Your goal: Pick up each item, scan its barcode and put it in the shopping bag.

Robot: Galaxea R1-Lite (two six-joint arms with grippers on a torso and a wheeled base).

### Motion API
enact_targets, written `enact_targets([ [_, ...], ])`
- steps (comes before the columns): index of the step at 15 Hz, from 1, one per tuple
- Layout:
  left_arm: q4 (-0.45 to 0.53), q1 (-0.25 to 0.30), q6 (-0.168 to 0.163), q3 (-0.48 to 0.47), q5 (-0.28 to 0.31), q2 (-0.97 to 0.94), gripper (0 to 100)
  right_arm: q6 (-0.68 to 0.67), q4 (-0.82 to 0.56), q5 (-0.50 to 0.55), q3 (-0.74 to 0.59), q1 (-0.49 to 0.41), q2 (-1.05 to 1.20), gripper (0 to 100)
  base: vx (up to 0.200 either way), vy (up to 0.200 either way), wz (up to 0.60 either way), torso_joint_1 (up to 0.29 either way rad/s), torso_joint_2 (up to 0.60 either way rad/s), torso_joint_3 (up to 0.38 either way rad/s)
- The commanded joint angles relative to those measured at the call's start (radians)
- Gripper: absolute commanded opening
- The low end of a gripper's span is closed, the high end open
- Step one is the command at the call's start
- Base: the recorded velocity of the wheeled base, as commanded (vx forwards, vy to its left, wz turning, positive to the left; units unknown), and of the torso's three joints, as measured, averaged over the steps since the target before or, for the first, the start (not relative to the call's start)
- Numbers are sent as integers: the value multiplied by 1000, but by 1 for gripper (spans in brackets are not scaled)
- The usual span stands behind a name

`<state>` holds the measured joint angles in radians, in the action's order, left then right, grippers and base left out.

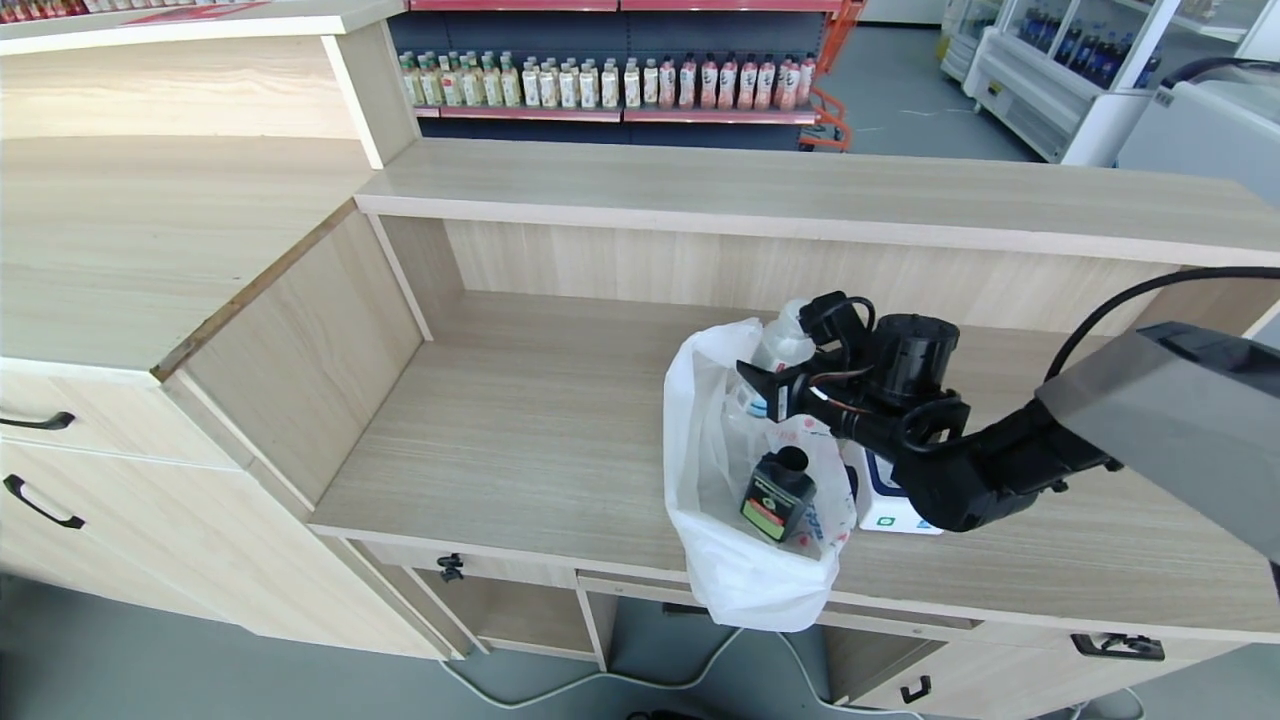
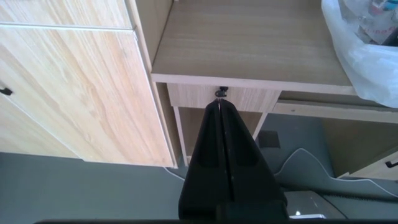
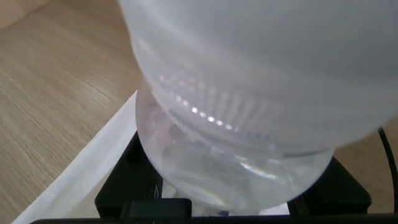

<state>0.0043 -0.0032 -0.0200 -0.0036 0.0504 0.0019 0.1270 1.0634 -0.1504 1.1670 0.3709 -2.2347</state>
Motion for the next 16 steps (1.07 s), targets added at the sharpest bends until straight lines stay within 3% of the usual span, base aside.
enact_targets([
  [1, 0, 0, 0, 1, 0, 0, 0, 2, 1, 0, 54, 8, -68, 0, 0, 0, 0, 0, 0, 0],
  [16, 0, 0, 0, 1, 0, 0, 0, 69, 10, -3, 91, -3, -175, 0, 0, 0, 0, 0, 0, 0],
])
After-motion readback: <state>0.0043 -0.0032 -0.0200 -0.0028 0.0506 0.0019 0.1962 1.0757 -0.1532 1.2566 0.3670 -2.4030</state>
